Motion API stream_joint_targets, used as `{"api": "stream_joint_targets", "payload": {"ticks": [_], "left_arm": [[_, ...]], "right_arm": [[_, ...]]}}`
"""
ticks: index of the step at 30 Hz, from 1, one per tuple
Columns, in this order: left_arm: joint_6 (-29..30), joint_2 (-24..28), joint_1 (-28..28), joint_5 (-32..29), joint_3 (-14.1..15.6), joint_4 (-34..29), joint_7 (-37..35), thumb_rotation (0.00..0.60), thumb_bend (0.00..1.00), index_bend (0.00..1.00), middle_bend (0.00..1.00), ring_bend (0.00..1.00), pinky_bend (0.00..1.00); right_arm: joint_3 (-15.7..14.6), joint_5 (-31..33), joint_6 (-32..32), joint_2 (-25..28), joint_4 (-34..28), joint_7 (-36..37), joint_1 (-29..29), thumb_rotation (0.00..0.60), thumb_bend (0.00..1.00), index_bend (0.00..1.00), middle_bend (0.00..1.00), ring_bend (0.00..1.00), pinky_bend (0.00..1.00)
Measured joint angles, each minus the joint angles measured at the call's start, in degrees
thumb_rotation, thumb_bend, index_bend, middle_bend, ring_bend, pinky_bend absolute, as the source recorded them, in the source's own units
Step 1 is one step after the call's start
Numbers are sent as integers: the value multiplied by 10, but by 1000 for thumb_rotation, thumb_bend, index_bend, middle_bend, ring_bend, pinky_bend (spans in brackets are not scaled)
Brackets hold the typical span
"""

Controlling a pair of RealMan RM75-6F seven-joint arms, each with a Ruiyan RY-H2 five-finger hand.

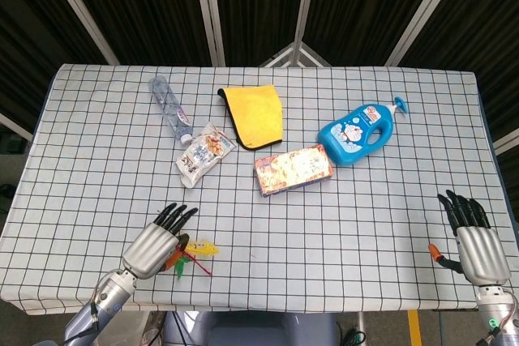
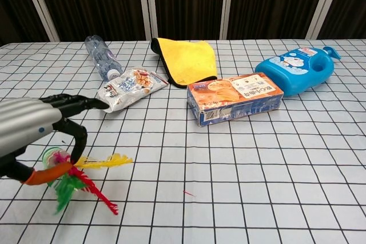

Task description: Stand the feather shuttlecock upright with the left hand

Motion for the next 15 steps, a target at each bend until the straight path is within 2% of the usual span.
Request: {"api": "stream_joint_targets", "payload": {"ticks": [7, 15], "left_arm": [[14, 19, -9, -16, -28, -18, -15, 600, 636, 596, 38, 0, 0], [16, 15, -14, -28, -34, -8, -15, 600, 636, 598, 40, 0, 0]], "right_arm": [[0, -1, 0, -1, 0, -2, 0, 600, 334, 0, 0, 0, 0], [-1, 0, 0, -1, -1, -5, 0, 600, 334, 0, 0, 0, 0]]}}
